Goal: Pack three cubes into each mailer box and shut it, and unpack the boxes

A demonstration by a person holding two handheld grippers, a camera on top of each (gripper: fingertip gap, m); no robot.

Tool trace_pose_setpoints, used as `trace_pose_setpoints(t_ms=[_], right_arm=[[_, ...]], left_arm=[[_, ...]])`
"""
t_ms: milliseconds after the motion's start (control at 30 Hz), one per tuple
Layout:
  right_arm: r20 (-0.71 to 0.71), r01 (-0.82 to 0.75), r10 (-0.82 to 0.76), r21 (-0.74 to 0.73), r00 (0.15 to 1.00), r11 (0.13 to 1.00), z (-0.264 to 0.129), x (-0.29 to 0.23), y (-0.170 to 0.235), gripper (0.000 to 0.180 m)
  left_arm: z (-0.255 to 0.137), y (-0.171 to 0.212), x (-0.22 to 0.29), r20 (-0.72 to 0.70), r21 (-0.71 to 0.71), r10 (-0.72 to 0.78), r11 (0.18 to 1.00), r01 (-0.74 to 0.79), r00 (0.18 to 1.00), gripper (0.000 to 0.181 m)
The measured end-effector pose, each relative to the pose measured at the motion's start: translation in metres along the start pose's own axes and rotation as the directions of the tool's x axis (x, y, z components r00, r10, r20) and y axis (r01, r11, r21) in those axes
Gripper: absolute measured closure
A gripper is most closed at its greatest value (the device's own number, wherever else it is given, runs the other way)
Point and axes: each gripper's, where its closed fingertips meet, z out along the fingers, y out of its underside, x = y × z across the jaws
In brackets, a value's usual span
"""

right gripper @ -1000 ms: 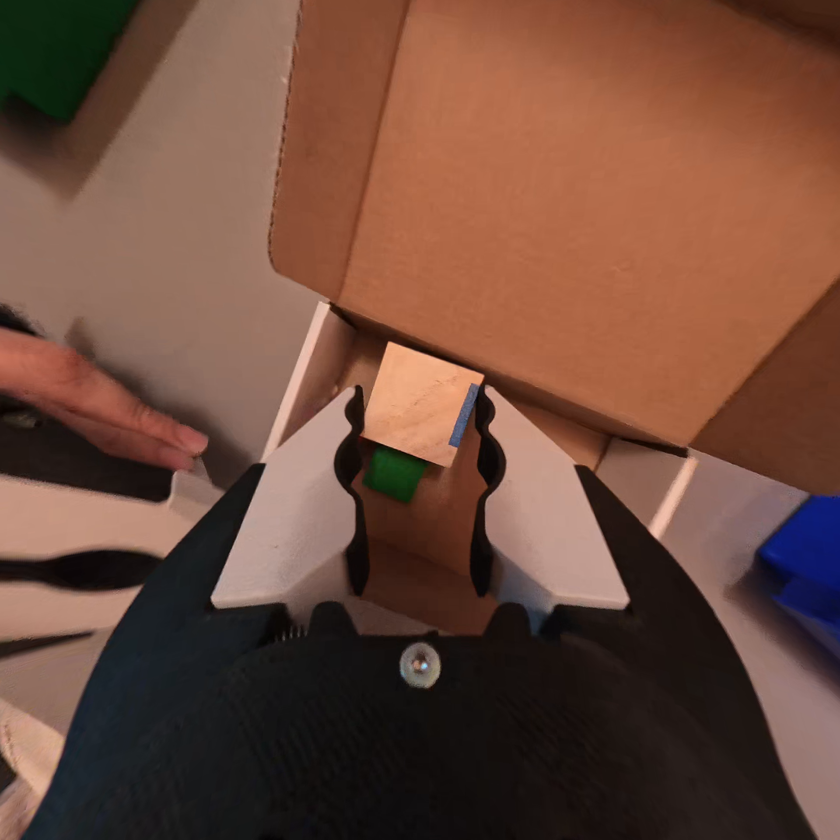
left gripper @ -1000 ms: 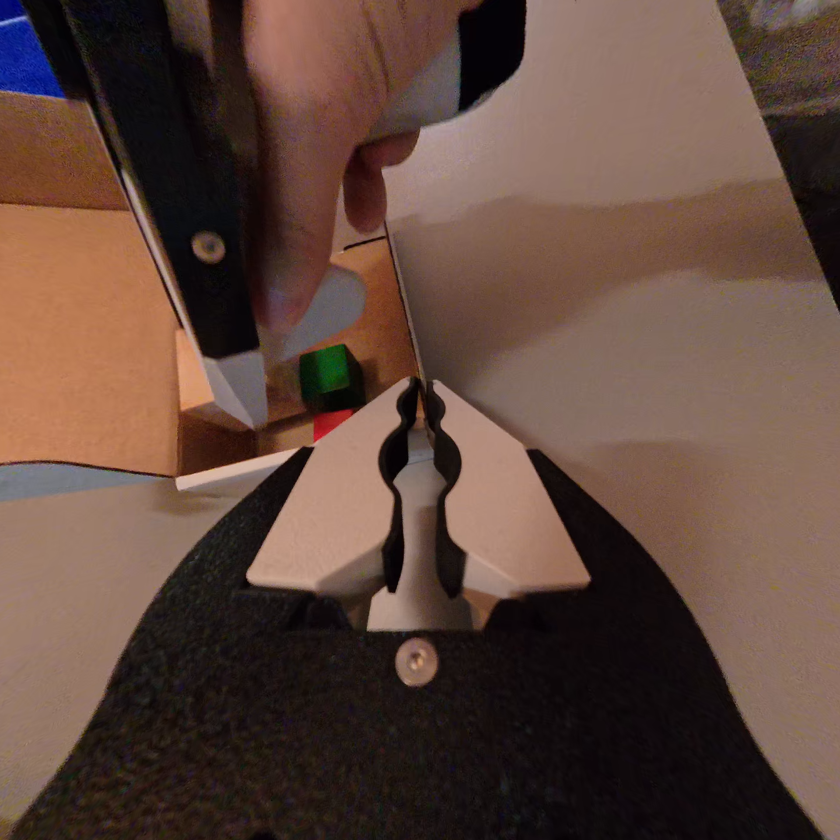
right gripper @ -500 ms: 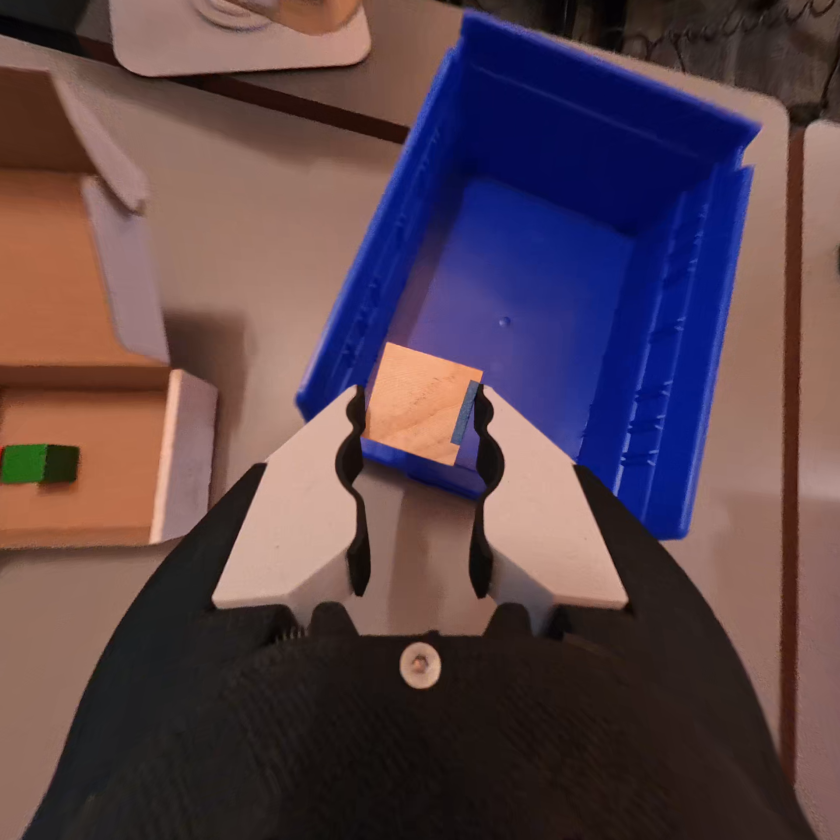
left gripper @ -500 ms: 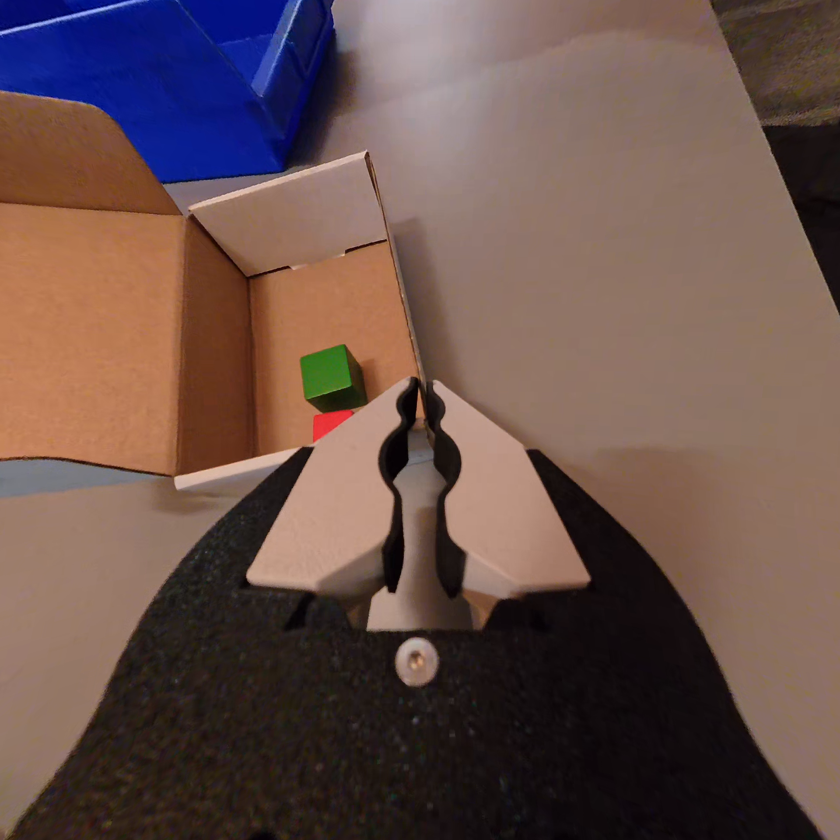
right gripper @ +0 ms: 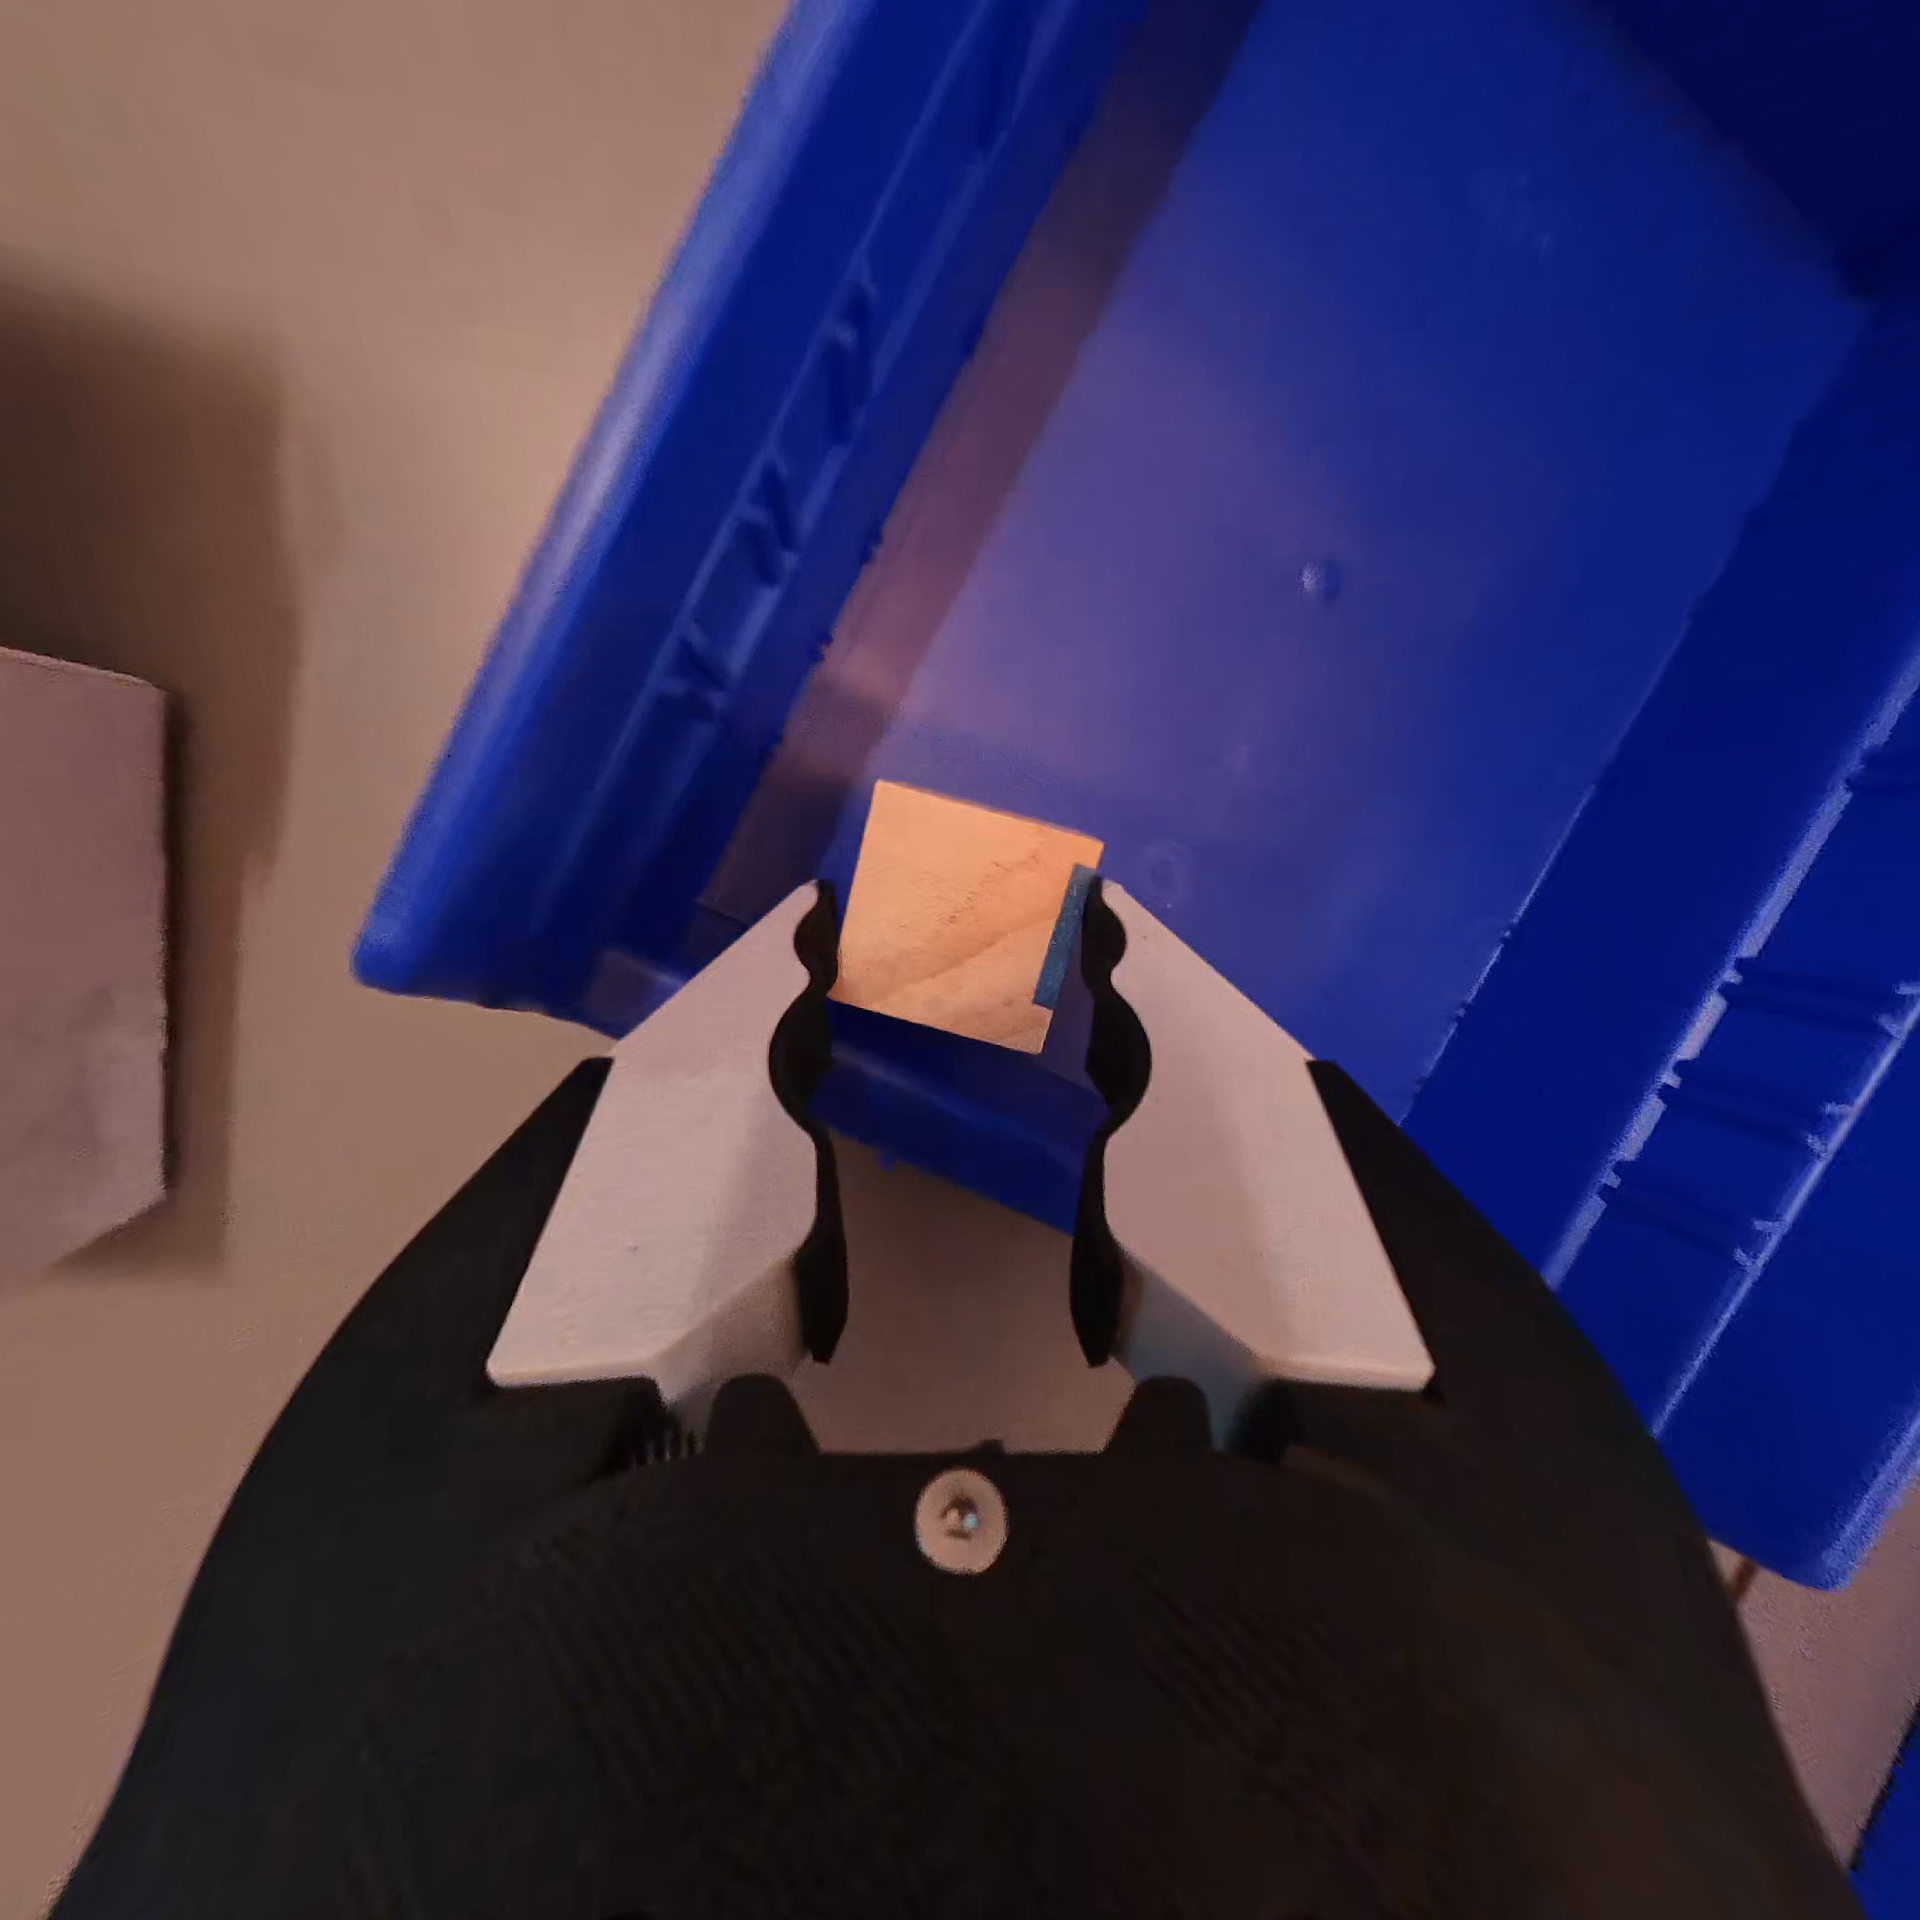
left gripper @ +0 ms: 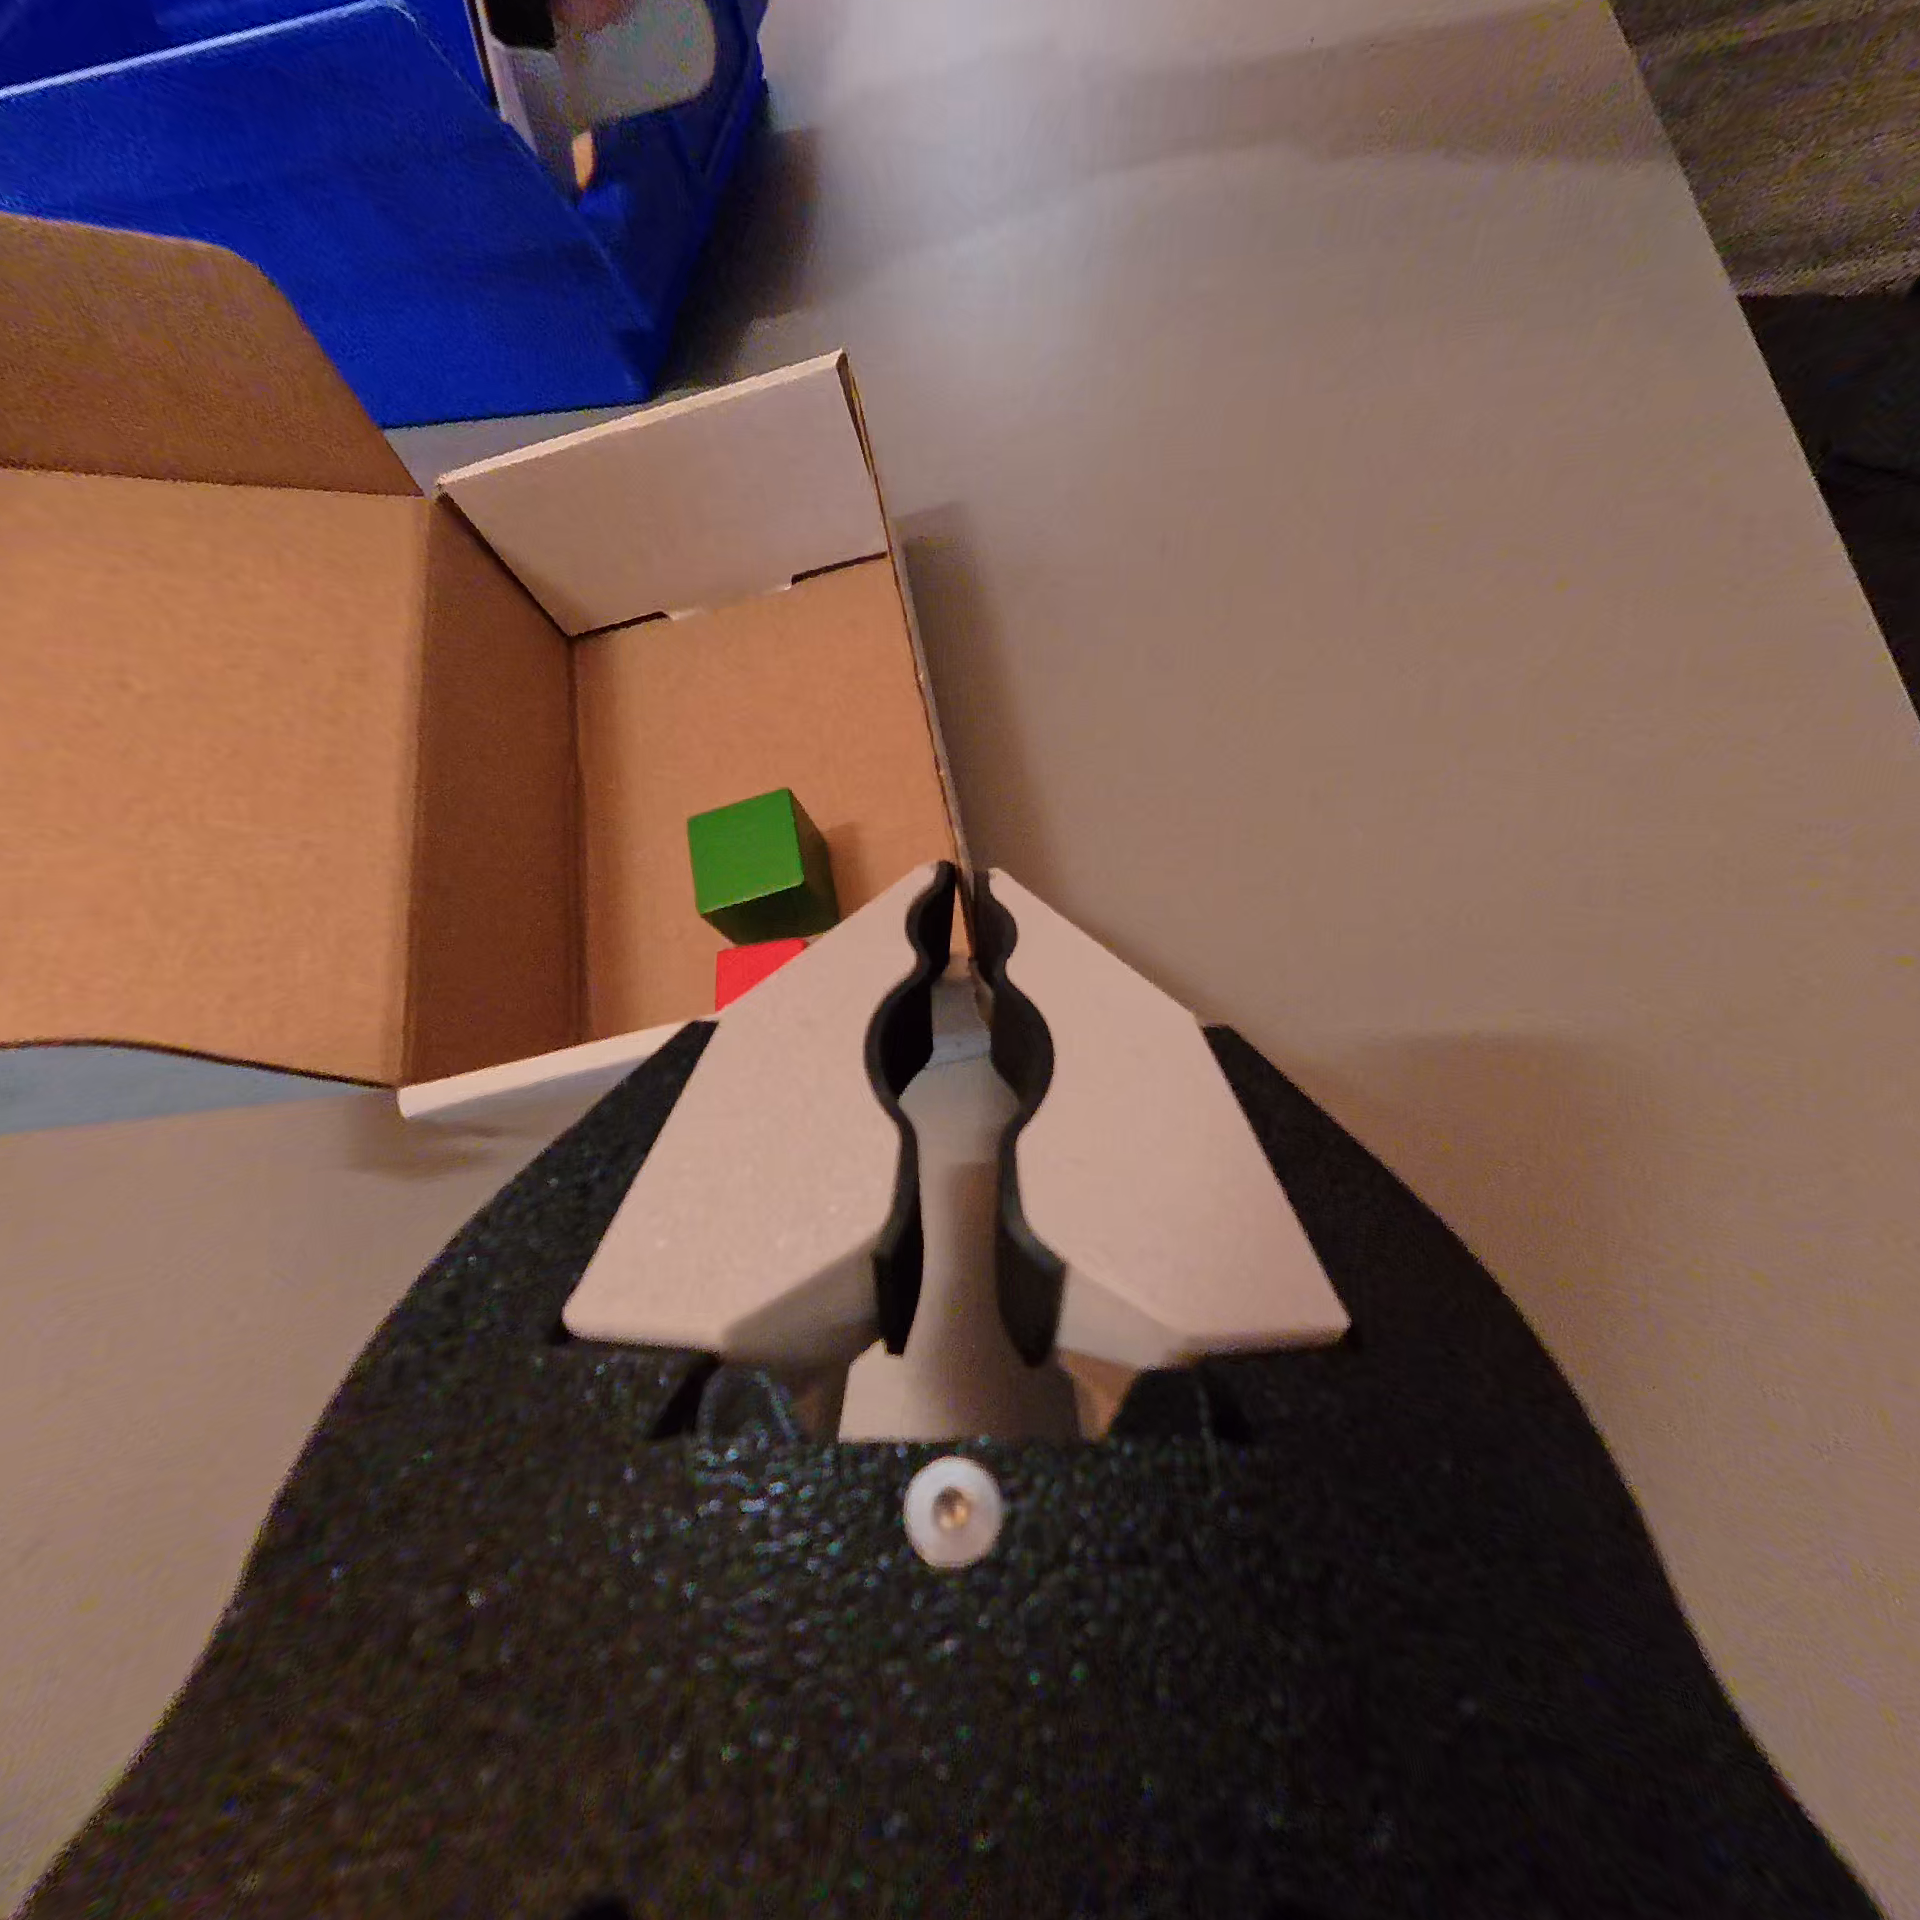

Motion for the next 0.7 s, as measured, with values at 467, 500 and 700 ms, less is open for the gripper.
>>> trace_pose_setpoints(t_ms=[467,500,700], right_arm=[[0.008,-0.001,-0.002,0.301,1.0,0.954,-0.093,-0.057,-0.01,0.116],[0.068,0.051,-0.078,0.343,0.995,0.938,-0.102,-0.089,-0.013,0.118],[0.232,0.407,-0.522,0.404,0.821,0.819,-0.084,-0.232,-0.027,0.118]], left_arm=[[0.0,-0.001,0.0,-0.009,0.01,-0.015,1.0,0.015,1.0,0.18],[0.0,-0.001,0.0,-0.01,0.01,-0.015,1.0,0.015,1.0,0.18],[0.0,-0.001,0.0,-0.002,0.013,-0.005,1.0,0.005,1.0,0.18]])
